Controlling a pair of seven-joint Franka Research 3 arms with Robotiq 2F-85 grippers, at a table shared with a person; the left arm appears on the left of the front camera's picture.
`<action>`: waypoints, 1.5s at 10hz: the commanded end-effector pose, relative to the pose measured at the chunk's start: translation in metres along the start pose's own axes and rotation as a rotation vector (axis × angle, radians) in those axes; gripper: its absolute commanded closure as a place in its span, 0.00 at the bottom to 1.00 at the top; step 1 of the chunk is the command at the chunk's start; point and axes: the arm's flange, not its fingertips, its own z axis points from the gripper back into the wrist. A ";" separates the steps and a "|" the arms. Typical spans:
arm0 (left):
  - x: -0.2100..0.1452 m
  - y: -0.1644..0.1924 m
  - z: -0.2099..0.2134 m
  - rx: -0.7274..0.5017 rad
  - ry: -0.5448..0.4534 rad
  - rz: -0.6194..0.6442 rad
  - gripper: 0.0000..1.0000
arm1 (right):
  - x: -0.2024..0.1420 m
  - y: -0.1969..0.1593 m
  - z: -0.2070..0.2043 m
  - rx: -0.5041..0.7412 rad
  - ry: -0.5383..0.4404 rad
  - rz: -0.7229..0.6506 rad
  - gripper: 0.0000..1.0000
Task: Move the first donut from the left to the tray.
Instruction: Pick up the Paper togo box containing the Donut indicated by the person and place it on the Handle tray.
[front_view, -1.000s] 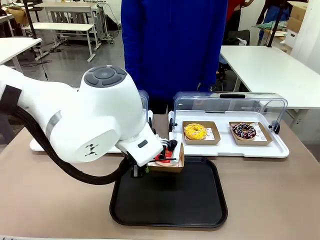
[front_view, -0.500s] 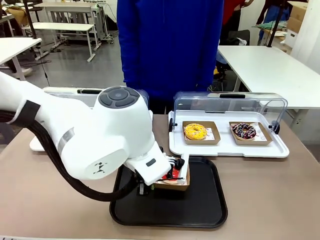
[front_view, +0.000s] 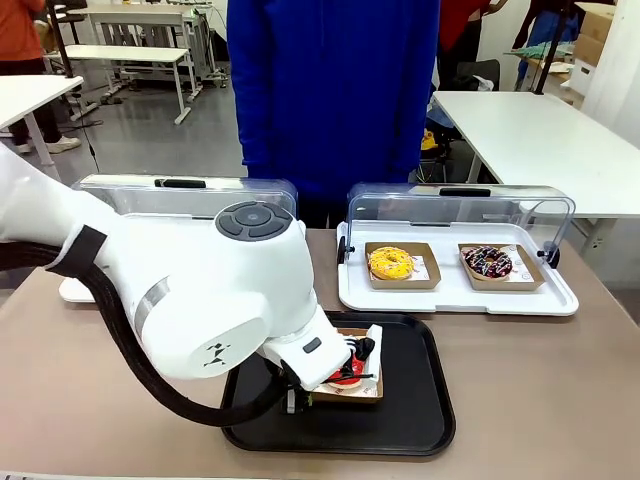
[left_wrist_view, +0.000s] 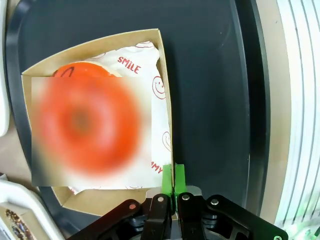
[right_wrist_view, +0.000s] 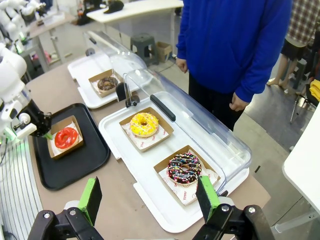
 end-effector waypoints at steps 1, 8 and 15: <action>-0.001 0.007 0.011 -0.022 -0.034 0.013 0.98 | 0.002 -0.002 -0.002 -0.002 -0.038 0.025 0.00; 0.000 0.028 0.085 -0.027 -0.052 0.013 0.00 | 0.002 -0.002 -0.002 -0.002 -0.038 0.025 0.00; 0.006 0.031 0.098 -0.001 -0.042 0.025 0.00 | 0.002 -0.002 -0.002 -0.002 -0.038 0.025 0.00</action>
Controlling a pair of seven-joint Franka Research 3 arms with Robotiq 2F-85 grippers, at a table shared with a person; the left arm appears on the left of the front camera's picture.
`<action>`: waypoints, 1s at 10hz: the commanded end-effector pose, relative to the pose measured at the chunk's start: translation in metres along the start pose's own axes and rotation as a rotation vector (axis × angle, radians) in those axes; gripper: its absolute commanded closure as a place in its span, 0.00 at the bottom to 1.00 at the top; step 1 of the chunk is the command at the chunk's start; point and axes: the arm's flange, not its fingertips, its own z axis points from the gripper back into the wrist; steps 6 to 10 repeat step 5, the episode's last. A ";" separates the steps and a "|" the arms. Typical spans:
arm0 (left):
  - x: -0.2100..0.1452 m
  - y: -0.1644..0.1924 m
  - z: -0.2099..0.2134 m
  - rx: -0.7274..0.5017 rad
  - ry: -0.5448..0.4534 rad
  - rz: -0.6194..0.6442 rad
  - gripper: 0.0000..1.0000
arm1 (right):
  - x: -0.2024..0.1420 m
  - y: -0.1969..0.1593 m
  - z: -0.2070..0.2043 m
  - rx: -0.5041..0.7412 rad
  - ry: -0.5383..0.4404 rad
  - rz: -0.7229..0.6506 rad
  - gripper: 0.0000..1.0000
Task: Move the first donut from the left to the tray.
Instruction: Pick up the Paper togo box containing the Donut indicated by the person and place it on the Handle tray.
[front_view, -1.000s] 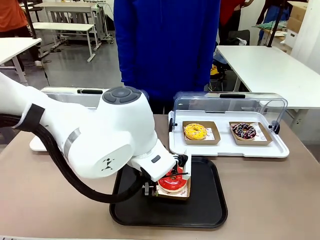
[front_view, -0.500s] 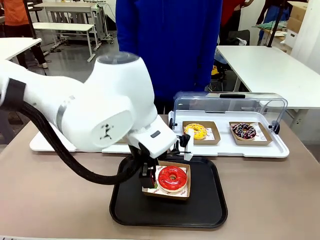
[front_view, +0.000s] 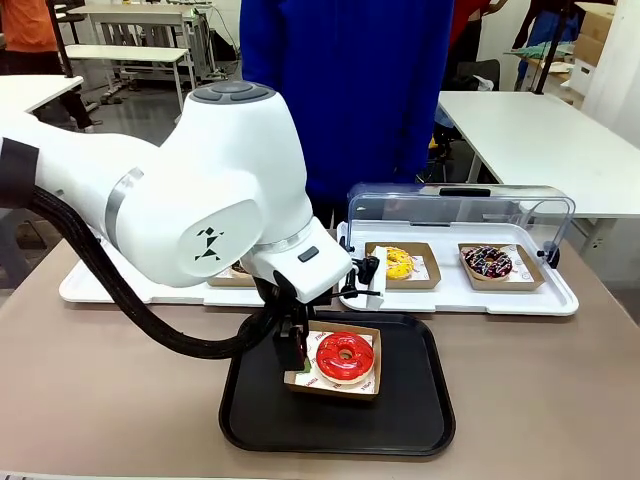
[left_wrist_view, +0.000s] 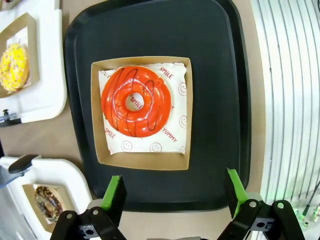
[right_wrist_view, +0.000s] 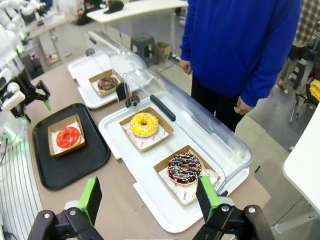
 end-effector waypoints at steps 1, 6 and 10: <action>0.000 -0.002 -0.002 0.012 -0.007 0.006 0.00 | 0.002 -0.002 -0.002 -0.002 -0.038 0.025 0.00; 0.000 -0.002 -0.002 0.012 -0.007 0.006 0.00 | 0.002 -0.002 -0.002 -0.002 -0.038 0.025 0.00; 0.000 -0.002 -0.002 0.012 -0.007 0.006 0.00 | 0.002 -0.002 -0.002 -0.002 -0.038 0.025 0.00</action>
